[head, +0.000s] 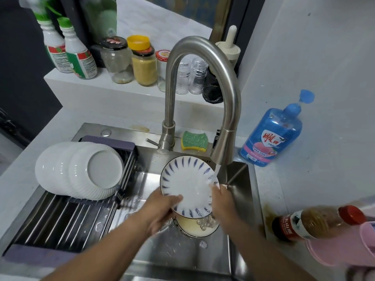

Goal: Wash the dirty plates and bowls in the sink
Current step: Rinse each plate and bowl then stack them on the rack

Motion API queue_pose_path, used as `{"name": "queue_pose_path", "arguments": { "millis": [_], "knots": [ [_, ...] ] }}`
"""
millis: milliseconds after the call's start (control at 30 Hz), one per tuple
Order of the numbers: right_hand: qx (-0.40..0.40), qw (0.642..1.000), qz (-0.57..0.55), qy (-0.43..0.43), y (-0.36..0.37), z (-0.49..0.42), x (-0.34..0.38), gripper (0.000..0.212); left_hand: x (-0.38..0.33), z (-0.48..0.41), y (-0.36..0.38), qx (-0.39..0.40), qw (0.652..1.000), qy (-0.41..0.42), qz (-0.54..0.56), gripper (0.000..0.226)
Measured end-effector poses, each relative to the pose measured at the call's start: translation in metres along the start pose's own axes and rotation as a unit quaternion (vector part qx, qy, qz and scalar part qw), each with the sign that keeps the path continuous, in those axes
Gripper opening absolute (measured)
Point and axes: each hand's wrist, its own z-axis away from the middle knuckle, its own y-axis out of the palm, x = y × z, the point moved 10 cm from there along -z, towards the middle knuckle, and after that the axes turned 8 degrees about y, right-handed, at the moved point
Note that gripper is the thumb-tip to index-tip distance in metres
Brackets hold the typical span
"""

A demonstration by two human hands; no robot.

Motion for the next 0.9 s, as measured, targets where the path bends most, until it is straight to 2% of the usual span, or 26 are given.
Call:
{"name": "queue_pose_path", "arguments": {
  "millis": [100,167,267,367,500,567,633,733,800,867,900],
  "knots": [
    [-0.018,0.993,-0.090,0.072,0.019,0.019,-0.033,0.029,0.028,0.022,0.026,-0.014,0.996,0.015,0.085,0.038],
    [-0.011,0.992,-0.090,0.088,0.023,0.019,-0.040,0.030,0.037,0.023,0.031,-0.010,0.995,0.022,0.102,0.042],
    [-0.003,0.999,-0.005,0.040,0.010,0.006,-0.019,0.029,0.031,0.010,0.015,-0.006,0.996,-0.011,0.085,0.048],
    [0.004,0.993,0.117,-0.034,-0.006,-0.012,0.016,0.023,0.012,0.008,0.009,0.055,0.996,-0.063,0.025,0.043],
    [0.062,0.974,0.207,-0.063,-0.005,-0.020,0.037,0.031,-0.001,0.007,0.006,0.124,0.983,-0.118,-0.066,0.035],
    [0.062,0.974,0.214,-0.039,-0.003,-0.023,0.033,0.033,-0.004,0.001,0.004,0.095,0.987,-0.101,-0.077,0.032],
    [0.052,0.980,0.192,0.006,-0.003,-0.020,0.022,0.034,-0.004,-0.002,0.004,0.041,0.997,-0.050,-0.040,0.032],
    [0.007,0.995,0.102,0.018,-0.007,-0.006,0.013,0.034,0.009,0.000,0.011,-0.006,0.999,0.012,0.045,0.048],
    [-0.050,0.995,0.083,-0.011,-0.018,0.004,0.014,0.025,0.017,-0.002,0.013,-0.009,0.996,0.035,0.079,0.050],
    [-0.103,0.977,0.165,-0.084,-0.023,0.016,0.027,0.016,0.014,-0.007,0.006,-0.024,0.996,0.052,0.070,0.036],
    [-0.124,0.961,0.208,-0.133,-0.020,0.020,0.033,0.024,0.012,-0.009,0.002,-0.032,0.996,0.054,0.059,0.028]
  ]
}}
